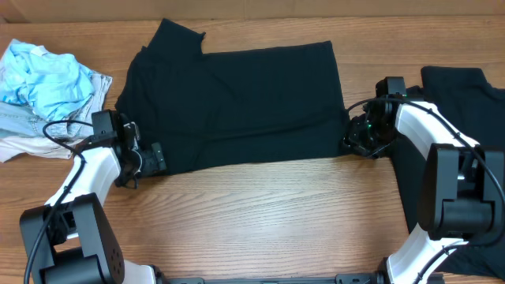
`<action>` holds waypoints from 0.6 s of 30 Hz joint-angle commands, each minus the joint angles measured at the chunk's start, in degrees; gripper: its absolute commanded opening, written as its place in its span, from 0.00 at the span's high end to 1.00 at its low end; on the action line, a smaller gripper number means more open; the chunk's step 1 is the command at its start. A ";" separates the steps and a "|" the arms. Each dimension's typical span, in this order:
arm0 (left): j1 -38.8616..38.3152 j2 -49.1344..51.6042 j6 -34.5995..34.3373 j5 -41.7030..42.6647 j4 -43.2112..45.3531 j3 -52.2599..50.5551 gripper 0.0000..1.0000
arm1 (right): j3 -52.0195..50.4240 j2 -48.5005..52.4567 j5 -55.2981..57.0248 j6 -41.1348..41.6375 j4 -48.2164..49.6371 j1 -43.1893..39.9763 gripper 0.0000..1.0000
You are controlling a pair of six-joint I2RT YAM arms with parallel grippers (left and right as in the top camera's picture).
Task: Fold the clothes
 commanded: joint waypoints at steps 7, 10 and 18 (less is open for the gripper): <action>0.74 0.39 -1.20 4.92 0.07 -0.15 0.08 | -0.59 -1.09 -0.24 0.02 0.44 0.31 0.45; 1.49 0.39 -1.18 7.39 -4.92 4.11 0.05 | -0.59 -1.09 -0.26 0.07 0.35 0.31 0.52; 2.29 0.52 -0.37 2.29 -18.84 10.43 0.00 | -0.59 -1.09 0.04 0.39 -2.54 0.31 0.62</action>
